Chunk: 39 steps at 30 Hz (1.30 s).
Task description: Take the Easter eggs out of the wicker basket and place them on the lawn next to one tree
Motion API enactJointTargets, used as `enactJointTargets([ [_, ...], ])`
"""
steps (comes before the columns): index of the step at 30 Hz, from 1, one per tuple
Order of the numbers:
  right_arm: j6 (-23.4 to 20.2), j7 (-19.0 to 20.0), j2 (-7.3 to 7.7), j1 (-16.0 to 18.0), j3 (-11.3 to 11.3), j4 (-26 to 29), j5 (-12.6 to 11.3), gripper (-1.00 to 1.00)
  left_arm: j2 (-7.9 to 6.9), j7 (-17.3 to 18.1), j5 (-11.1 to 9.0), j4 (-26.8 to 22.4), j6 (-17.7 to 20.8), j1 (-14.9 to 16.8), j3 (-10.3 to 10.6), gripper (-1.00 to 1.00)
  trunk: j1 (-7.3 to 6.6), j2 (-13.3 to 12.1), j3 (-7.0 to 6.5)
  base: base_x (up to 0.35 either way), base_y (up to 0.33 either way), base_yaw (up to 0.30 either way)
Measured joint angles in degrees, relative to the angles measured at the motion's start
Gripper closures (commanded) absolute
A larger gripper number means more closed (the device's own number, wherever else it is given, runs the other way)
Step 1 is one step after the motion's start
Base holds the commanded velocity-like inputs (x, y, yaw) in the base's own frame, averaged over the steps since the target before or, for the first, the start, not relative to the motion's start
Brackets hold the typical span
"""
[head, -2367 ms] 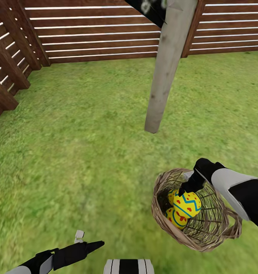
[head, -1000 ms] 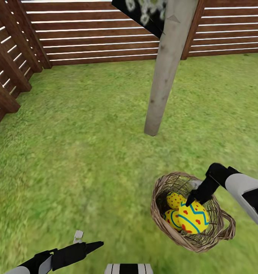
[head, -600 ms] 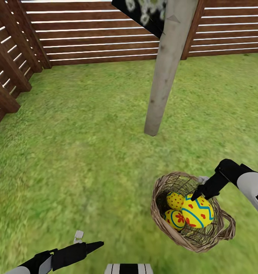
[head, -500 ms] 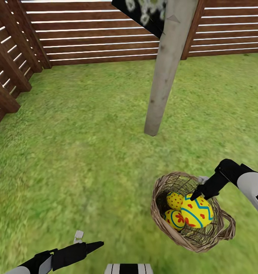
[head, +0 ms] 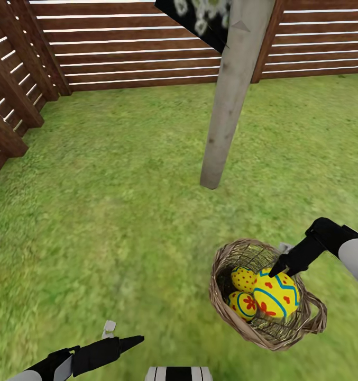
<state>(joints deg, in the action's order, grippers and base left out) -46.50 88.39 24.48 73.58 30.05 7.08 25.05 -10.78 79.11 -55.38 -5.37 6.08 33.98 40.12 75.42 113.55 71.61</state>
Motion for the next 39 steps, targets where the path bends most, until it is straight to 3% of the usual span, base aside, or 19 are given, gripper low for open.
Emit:
enactJointTargets([
  [7, 1.07, 1.17, 0.89, 0.0, -0.09, 2.1, 0.0, 1.0, 0.0, 0.0, 0.0, -0.02, 0.0, 0.01, -0.01, -1.0, -0.87, -1.59, -0.71, 0.0, 0.0, 0.0],
  [39, 1.23, 1.17, 0.91, 0.0, -0.1, 2.28, -0.09, 1.0, 0.09, -2.17, -0.07, -0.03, 0.0, 0.01, 0.0, -1.0, -7.9, -14.43, -6.46, 0.0, 0.0, 0.0],
])
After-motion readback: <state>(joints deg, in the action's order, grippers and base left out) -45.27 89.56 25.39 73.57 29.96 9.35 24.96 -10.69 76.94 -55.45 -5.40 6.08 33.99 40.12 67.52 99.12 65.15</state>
